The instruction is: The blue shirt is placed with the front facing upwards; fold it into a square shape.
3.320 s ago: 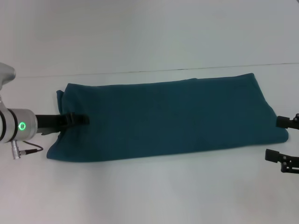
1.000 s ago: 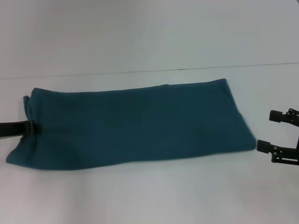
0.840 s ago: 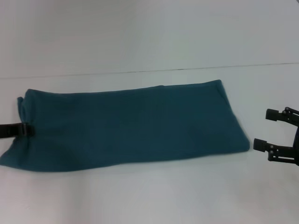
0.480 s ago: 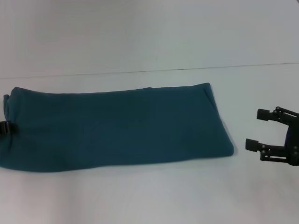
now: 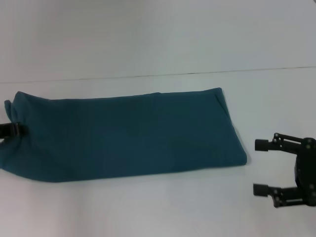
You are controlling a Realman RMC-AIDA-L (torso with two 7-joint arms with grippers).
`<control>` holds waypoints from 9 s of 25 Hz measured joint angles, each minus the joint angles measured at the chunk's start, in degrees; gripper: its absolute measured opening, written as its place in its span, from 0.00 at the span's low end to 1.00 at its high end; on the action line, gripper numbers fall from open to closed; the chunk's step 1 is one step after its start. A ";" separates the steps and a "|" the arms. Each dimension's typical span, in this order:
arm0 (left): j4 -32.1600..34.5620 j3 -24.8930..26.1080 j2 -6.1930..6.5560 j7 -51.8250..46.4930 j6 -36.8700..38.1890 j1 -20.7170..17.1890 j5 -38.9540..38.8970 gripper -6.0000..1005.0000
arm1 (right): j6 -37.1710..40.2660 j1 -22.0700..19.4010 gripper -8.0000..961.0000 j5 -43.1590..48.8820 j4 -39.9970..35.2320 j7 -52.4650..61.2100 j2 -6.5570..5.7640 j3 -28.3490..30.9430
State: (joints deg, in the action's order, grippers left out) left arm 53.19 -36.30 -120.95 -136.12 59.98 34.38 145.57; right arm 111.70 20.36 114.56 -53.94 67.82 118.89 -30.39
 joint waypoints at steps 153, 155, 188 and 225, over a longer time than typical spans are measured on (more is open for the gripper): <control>-23.35 -27.88 -0.32 -5.86 -13.52 16.18 -33.22 0.83 | -21.91 3.77 0.98 9.62 -1.51 16.79 -1.58 7.35; -23.28 -24.85 0.53 -6.78 -9.98 16.12 -30.80 0.83 | -22.58 3.82 0.98 9.63 -1.43 16.55 -1.58 7.30; -27.77 -13.84 1.57 -16.15 -1.55 20.02 -12.50 0.78 | -8.08 1.20 0.98 8.31 -4.24 1.97 0.46 6.48; -31.61 -13.90 -2.06 -15.50 -11.10 21.09 -12.44 0.72 | -8.43 1.43 0.98 8.31 -3.98 1.88 0.46 6.56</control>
State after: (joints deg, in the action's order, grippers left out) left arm 21.58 -50.20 -123.01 -151.62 48.88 55.47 133.13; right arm 103.27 21.79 122.87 -57.92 69.70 119.35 -23.83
